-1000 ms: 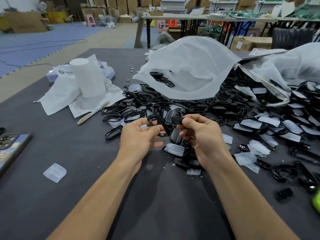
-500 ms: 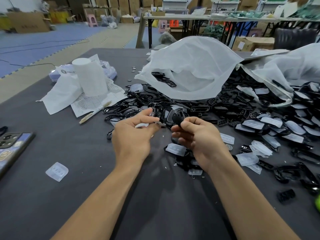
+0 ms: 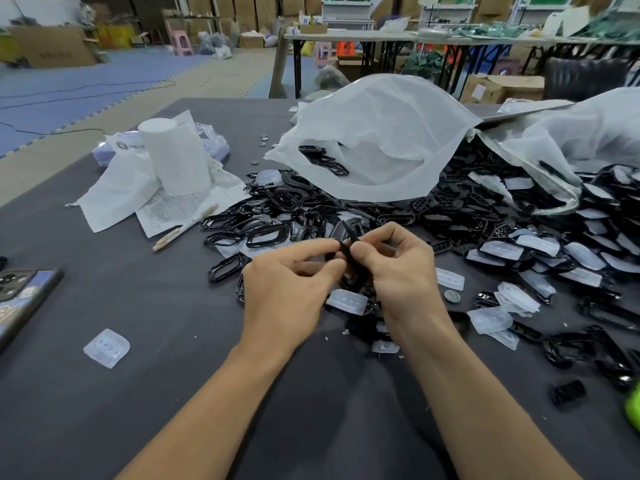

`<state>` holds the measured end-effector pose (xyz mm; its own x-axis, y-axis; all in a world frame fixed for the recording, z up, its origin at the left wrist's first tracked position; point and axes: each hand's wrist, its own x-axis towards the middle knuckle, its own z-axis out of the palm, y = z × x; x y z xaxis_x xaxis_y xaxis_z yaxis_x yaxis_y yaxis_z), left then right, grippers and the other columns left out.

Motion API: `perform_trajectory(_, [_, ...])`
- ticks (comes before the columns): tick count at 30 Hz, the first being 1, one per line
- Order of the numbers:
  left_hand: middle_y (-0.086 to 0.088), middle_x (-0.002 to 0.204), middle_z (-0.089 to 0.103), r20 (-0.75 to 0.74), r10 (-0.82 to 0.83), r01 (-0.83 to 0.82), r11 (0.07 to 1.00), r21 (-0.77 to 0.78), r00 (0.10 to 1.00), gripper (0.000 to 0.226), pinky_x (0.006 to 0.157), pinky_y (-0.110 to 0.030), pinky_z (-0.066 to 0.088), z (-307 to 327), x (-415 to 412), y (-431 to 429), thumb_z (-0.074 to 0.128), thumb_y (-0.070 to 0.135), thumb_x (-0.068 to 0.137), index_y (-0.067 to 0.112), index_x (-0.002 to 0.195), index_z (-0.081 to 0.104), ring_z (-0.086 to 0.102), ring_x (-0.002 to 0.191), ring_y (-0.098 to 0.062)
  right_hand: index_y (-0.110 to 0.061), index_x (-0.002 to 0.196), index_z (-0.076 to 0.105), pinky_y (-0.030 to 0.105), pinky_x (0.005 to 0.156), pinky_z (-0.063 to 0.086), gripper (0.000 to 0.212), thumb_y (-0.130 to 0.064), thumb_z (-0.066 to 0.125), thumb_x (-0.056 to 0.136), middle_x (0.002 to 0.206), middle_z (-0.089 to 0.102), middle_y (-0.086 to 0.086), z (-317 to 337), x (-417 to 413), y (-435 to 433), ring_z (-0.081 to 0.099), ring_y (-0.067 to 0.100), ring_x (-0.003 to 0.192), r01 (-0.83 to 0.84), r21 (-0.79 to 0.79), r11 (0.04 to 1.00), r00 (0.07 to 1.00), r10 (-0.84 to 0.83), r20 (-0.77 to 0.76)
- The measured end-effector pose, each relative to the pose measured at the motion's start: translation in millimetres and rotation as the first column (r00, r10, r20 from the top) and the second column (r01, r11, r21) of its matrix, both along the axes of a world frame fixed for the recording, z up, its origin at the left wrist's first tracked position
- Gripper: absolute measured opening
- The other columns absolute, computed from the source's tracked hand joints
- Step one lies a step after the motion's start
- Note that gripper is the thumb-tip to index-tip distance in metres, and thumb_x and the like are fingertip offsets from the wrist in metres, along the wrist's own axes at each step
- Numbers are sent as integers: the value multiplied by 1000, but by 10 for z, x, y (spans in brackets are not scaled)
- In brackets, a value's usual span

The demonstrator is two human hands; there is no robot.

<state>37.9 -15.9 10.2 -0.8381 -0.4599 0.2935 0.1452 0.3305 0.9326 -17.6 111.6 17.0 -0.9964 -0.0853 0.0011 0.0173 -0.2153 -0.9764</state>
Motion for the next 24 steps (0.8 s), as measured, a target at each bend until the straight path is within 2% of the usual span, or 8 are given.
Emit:
perform_trajectory(3, [24,87,78,47,13,-17,996,83,999,50,73,-12,56,-16,-49,-60,89,13,78,54,100,73,75,78,3,-4,73,62,37,65,63,24,14,67,89,67,72,9,-12,40,-30,72,25,64,-67,33,997,995,70,-69])
perform_trajectory(7, [12,82,80,28,-58,54,991,119,998,41,77,-21,60,-17,-107,-150,87,2,77,42,82,82,77,81,-5,-8,72,63,43,72,61,27,11,68,90,76,76,11,29,26,-13,73,25,72,-64,56,996,998,65,-22])
perform_trajectory(9, [2,83,81,4,-86,82,964,254,996,34,71,-20,59,-23,-136,-176,86,-1,78,33,82,84,77,76,-7,-10,72,64,40,68,59,26,8,68,91,73,73,8,55,10,28,69,26,71,-71,86,994,997,69,26])
perform_trajectory(11, [-4,81,81,-2,-98,92,920,380,995,28,64,-17,57,-41,-162,-192,83,-4,79,23,84,84,74,69,-7,-11,73,65,30,61,58,26,7,67,93,74,67,9,72,16,52,65,25,71,-157,82,984,985,150,87])
perform_trajectory(13, [-7,78,80,5,-101,89,893,441,995,23,61,-17,56,-60,-175,-195,81,-5,81,17,88,82,72,66,-9,-11,77,65,27,65,59,24,6,65,94,83,68,16,71,34,55,66,26,77,-239,70,969,964,228,134])
perform_trajectory(18, [-5,74,79,32,-77,57,912,407,997,26,61,-18,56,-77,-185,-213,83,-2,81,24,77,83,70,62,-8,-11,82,77,26,66,60,21,1,65,95,90,77,21,95,38,73,71,24,76,-288,71,955,949,275,154])
perform_trajectory(21, [-3,73,79,86,2,-32,936,350,996,21,63,-20,56,-110,-201,-239,85,3,80,25,82,82,70,62,-7,-17,82,84,24,67,60,23,-9,68,96,87,79,16,92,50,78,72,18,75,-293,171,941,955,281,92])
perform_trajectory(24, [-3,74,79,122,16,-58,937,344,992,17,64,-24,57,-113,-204,-243,84,5,81,22,84,83,70,61,-9,-29,78,84,26,70,60,22,-9,79,87,81,79,8,64,67,63,71,14,74,-274,295,916,959,283,11])
